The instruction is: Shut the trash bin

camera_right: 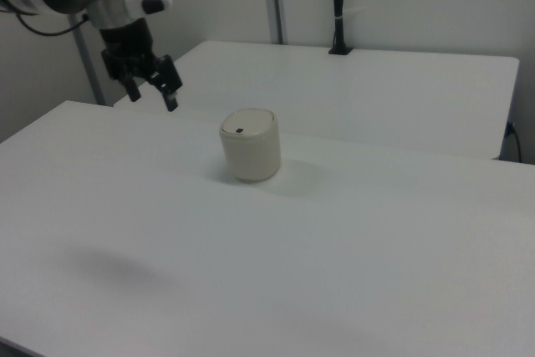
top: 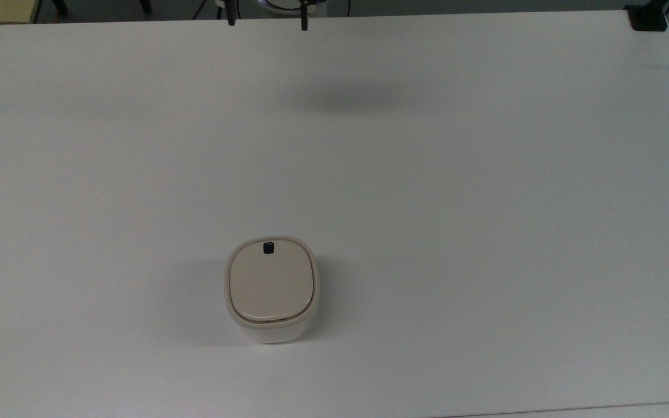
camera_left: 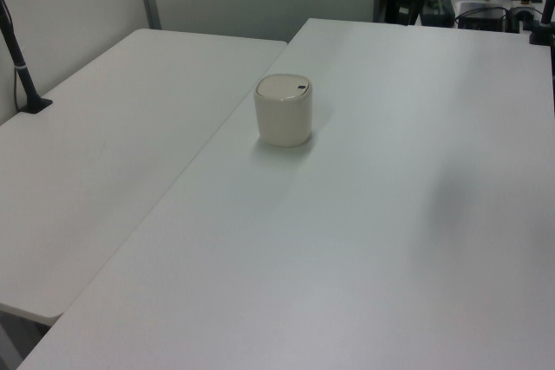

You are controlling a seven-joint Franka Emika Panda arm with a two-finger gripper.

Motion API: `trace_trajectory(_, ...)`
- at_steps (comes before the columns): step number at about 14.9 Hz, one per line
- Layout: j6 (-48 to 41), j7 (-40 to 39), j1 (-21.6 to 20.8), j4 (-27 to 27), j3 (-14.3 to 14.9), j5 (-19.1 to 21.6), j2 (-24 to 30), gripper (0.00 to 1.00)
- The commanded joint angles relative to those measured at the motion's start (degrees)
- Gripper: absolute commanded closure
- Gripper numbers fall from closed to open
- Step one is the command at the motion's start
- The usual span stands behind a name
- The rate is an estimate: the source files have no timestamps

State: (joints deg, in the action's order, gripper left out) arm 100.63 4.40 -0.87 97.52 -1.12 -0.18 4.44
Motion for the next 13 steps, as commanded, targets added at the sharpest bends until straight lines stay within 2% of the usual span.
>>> trace_trajectory(1,-5.6,-7.9,-0.5,-7.9,3.6,-0.3,-4.9,0.00)
trace_trajectory(13,-7.3,-6.4,-2.5,-8.0,3.9,0.2,-4.6,0.00)
